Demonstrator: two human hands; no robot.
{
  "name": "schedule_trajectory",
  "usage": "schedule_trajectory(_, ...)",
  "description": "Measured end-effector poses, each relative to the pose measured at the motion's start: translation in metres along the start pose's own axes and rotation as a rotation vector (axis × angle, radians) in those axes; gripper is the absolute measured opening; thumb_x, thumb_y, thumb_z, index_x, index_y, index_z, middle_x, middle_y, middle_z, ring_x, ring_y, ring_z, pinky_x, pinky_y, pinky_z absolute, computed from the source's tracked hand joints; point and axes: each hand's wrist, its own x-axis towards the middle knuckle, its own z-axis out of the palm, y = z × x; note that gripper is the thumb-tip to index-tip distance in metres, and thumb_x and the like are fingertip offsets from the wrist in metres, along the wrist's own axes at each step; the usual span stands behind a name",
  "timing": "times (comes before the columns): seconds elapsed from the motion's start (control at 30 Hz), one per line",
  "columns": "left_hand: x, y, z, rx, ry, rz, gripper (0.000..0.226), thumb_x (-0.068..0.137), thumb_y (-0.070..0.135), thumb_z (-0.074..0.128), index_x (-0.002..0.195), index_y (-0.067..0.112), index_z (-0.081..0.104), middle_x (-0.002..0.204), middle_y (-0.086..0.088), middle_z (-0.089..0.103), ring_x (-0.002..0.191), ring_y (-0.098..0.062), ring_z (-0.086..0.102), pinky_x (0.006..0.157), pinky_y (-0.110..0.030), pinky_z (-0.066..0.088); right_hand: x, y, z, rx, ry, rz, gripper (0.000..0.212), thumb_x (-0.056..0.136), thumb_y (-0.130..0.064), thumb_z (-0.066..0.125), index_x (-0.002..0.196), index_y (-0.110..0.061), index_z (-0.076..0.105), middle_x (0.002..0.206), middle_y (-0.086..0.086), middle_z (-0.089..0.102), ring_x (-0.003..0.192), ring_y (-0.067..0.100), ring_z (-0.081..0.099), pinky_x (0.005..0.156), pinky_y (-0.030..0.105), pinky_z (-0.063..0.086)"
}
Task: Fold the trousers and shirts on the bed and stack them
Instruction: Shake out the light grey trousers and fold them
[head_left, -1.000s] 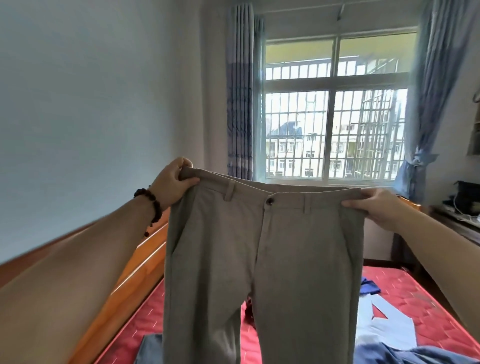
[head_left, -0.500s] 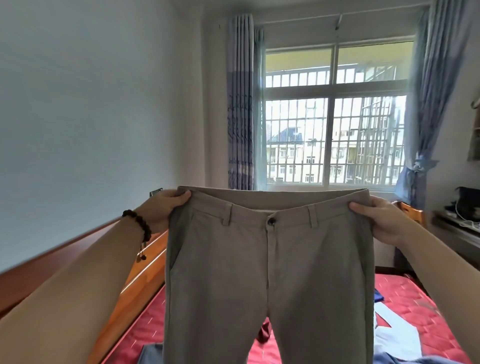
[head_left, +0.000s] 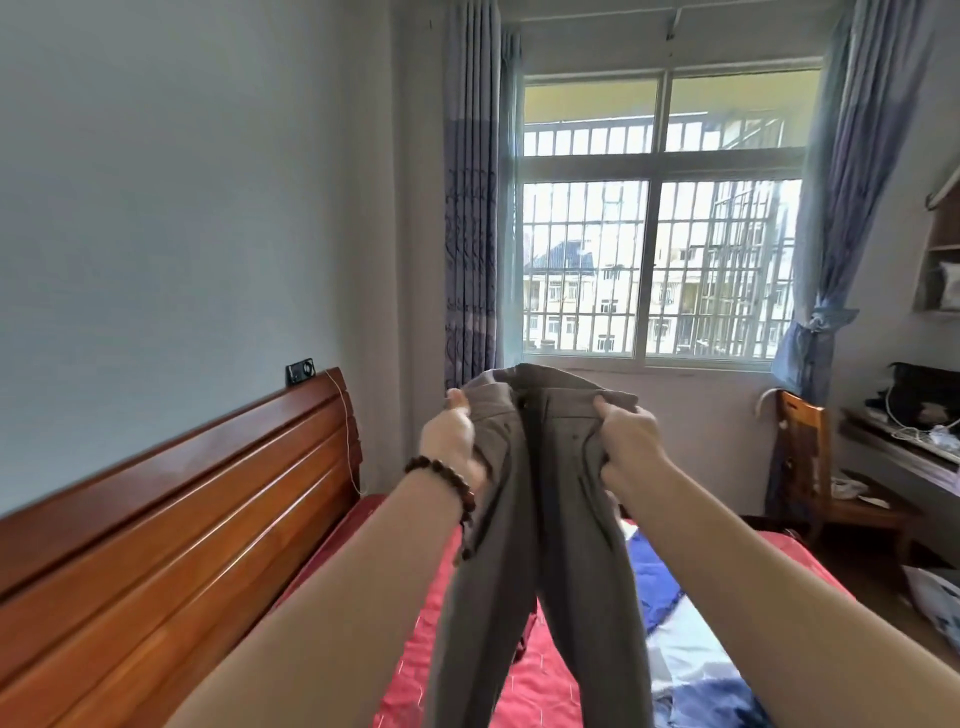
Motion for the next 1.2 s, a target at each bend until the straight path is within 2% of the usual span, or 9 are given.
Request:
schedule_trajectory(0.17,-0.032,-0.025,0.027,0.2,-0.166,0.211,0.039,0.093,0.048,0.051,0.072,0.027,0.077,0.097,-0.019,0.072,0.095,-0.034,0.068,0.088,-0.048,0.054,-0.038,0.001,0.029,0.216,-0.34,0.227,0.057,0.098,-0.05,0.041,0.116,-0.002,0.063,0.113,0.02,0.066,0.103,0.033,0.065,0.089,0.043,0.053)
schedule_trajectory(0.27,-0.038,-0.022,0.019,0.369,-0.284,0.376,0.03,0.081,0.044,0.07,0.088,0.016,0.074,0.095,-0.015,0.072,0.094,-0.027,0.068,0.089,-0.043,0.055,-0.041,-0.004,0.024,0.225,-0.548,0.274,0.085,0.092,-0.069,0.022,0.121,0.0,0.061,0.116,0.016,0.065,0.118,0.029,0.057,0.108,0.039,0.038)
schedule_trajectory(0.43,-0.033,-0.004,0.004,0.564,-0.271,0.541,0.013,0.088,0.014,0.065,0.097,0.005,0.067,0.093,-0.019,0.069,0.081,-0.022,0.065,0.084,-0.049,0.054,-0.04,-0.019,0.017,0.171,-0.846,0.259,0.092,0.088,-0.074,0.015,0.115,-0.002,0.068,0.115,0.013,0.068,0.11,0.022,0.064,0.095,0.032,0.047)
schedule_trajectory(0.57,-0.018,0.023,-0.018,0.343,-0.41,0.412,0.018,0.094,0.004,0.052,0.108,0.002,0.064,0.107,-0.021,0.067,0.098,-0.032,0.063,0.092,-0.05,0.051,-0.036,-0.043,0.019,-0.617,-0.657,-0.282,0.043,0.089,-0.048,0.057,0.118,-0.017,0.066,0.12,0.003,0.065,0.108,0.02,0.064,0.094,0.034,0.051)
schedule_trajectory(0.67,-0.011,0.048,-0.029,0.336,-0.565,0.362,0.022,0.094,0.005,0.051,0.111,0.006,0.065,0.1,-0.007,0.072,0.09,-0.02,0.067,0.08,-0.034,0.057,-0.026,-0.079,0.027,-1.159,-0.557,-0.773,0.08,0.075,-0.049,0.075,0.143,-0.028,0.038,0.139,-0.004,0.041,0.126,0.011,0.039,0.102,0.03,0.032)
schedule_trajectory(0.77,-0.011,0.075,-0.033,0.293,-0.634,0.35,0.021,0.094,0.01,0.052,0.109,0.01,0.067,0.105,-0.009,0.071,0.093,-0.02,0.067,0.079,-0.033,0.057,-0.019,-0.118,0.041,-1.453,-0.765,-0.667,0.064,0.068,-0.046,0.082,0.123,-0.029,0.056,0.123,-0.005,0.058,0.114,0.015,0.054,0.088,0.023,0.044)
schedule_trajectory(0.87,-0.015,0.088,-0.034,0.245,-0.574,0.402,0.02,0.094,0.021,0.055,0.108,0.015,0.067,0.105,-0.006,0.072,0.095,-0.019,0.068,0.075,-0.03,0.056,-0.014,-0.132,0.057,-1.453,-0.759,-0.64,0.037,0.065,-0.04,0.085,0.085,-0.014,0.068,0.08,-0.002,0.067,0.075,0.013,0.063,0.062,0.023,0.048)
schedule_trajectory(1.07,-0.017,0.07,-0.054,0.4,-0.42,0.436,0.039,0.072,0.025,0.081,0.107,0.015,0.068,0.095,0.004,0.075,0.088,-0.011,0.071,0.066,-0.018,0.054,-0.023,-0.114,0.076,-1.246,-0.614,-0.883,0.038,0.064,-0.041,0.085,0.061,-0.014,0.059,0.057,-0.002,0.051,0.057,0.01,0.047,0.056,0.027,0.033)
schedule_trajectory(1.2,-0.013,0.073,-0.07,0.334,-0.37,0.454,0.021,0.077,0.014,0.077,0.097,0.014,0.072,0.094,-0.001,0.075,0.088,-0.015,0.071,0.067,-0.019,0.054,-0.019,-0.099,0.059,-0.985,-0.374,-0.856,0.041,0.062,-0.046,0.084,0.089,-0.023,0.063,0.079,-0.008,0.057,0.069,0.003,0.053,0.063,0.02,0.041)
